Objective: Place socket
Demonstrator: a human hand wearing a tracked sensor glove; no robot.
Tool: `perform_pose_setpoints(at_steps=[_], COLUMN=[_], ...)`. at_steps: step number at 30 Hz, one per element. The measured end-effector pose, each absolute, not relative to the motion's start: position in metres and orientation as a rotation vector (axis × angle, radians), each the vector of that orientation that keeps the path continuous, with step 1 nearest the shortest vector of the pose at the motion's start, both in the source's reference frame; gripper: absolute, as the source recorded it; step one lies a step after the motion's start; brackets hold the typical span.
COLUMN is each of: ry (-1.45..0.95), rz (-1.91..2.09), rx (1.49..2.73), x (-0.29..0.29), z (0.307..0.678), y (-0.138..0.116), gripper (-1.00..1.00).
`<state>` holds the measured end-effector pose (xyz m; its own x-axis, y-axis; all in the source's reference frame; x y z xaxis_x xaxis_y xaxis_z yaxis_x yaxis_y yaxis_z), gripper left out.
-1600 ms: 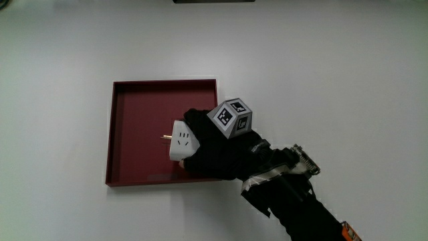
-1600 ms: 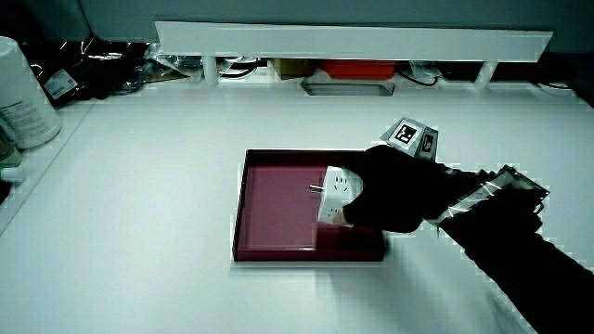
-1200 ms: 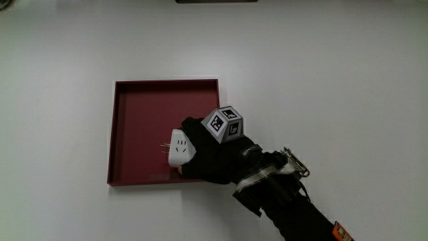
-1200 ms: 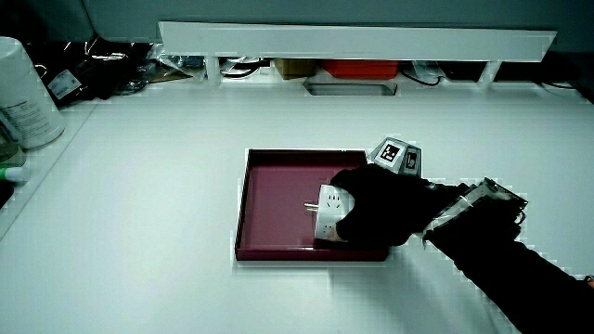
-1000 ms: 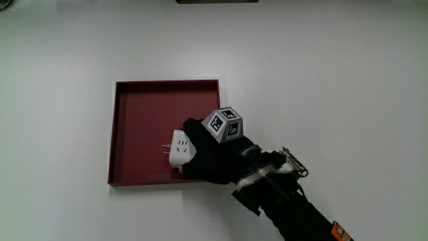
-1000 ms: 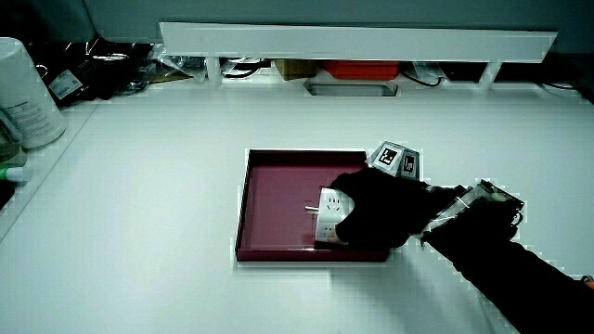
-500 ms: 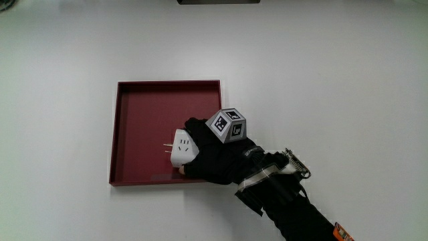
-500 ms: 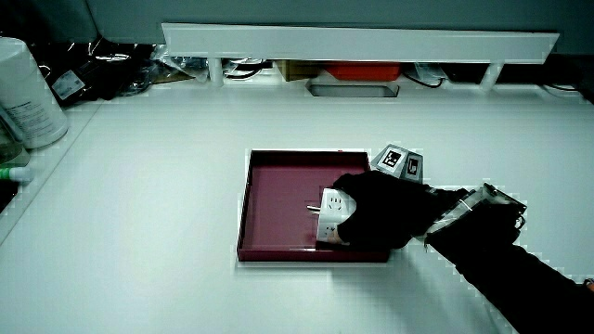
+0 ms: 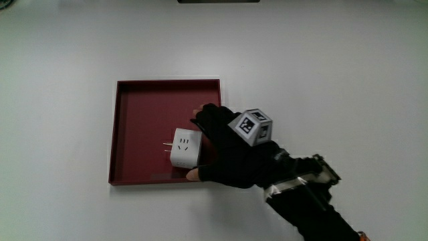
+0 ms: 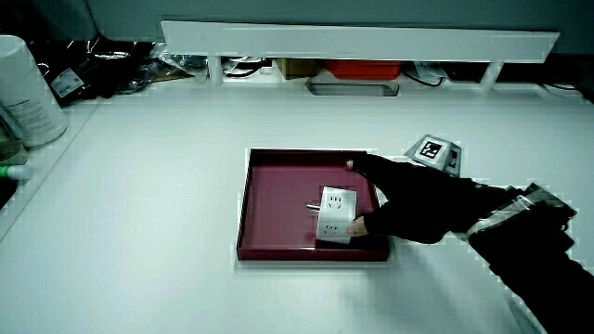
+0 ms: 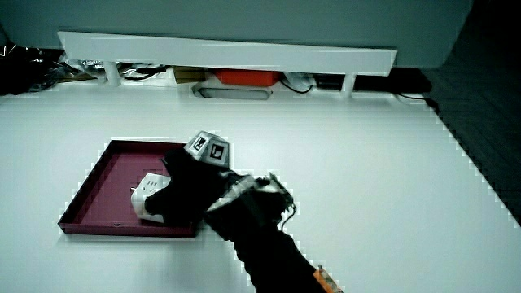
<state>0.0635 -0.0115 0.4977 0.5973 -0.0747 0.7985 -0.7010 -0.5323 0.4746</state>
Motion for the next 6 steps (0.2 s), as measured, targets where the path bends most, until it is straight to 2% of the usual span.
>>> perform_pose_setpoints(at_steps=[2,3,4,6], ry=[-0.650,-0.591,-0.534,-0.584], rz=[1.088,1.119,1.073,1.090], rx=[1.918,1.873,1.899,1.935], x=[0.077,0.083,0.091,0.104], z=[0.503,0.493,0.489,0.485], y=[-0.012,-0.012,-0.012,-0.014], gripper=[-1.00,-1.00,-1.00,-1.00])
